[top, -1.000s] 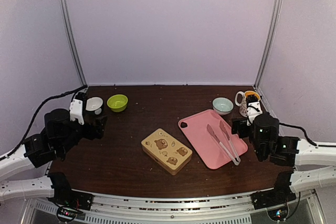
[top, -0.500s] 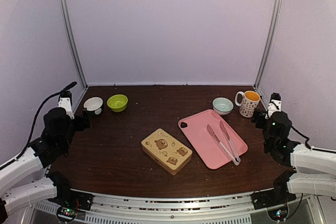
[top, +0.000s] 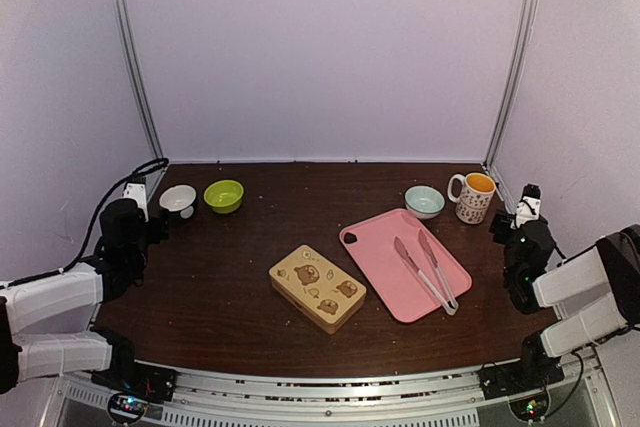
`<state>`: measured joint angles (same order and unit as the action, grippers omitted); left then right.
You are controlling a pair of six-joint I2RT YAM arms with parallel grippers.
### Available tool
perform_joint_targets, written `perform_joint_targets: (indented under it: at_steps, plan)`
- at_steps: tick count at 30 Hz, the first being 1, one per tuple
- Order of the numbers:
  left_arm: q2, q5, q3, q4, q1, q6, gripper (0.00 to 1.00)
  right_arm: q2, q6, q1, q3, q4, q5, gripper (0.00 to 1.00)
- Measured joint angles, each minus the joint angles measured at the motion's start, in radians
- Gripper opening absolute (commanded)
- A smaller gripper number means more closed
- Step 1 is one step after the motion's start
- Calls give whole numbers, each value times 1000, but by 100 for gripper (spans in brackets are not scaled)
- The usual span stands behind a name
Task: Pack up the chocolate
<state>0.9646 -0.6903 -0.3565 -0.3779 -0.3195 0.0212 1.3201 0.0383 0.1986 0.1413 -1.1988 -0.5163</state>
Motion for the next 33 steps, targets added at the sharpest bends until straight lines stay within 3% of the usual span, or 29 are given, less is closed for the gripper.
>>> perform_joint_targets:
  at_steps: [2, 3, 11, 19, 23, 27, 33]
  plan:
    - [26, 16, 18, -41, 49, -2, 98, 31, -15, -35, 14, -39, 56, 98]
    - [48, 19, 27, -65, 68, -1, 98, 38, -15, -47, 22, -22, 92, 100]
    - [202, 53, 84, -272, 89, 55, 98, 39, -16, -77, 74, 52, 299, 100]
    - [266, 138, 155, -544, 149, 120, 98, 39, -19, -77, 76, 70, 328, 100]
    - [278, 225, 154, -593, 198, 116, 98, 39, -23, -80, 79, 81, 325, 100]
    - [433, 356, 155, -757, 256, 103, 98, 39, -25, -81, 79, 84, 325, 100]
    - [468, 453, 131, -728, 274, 89, 98, 39, -27, -81, 81, 88, 325, 100]
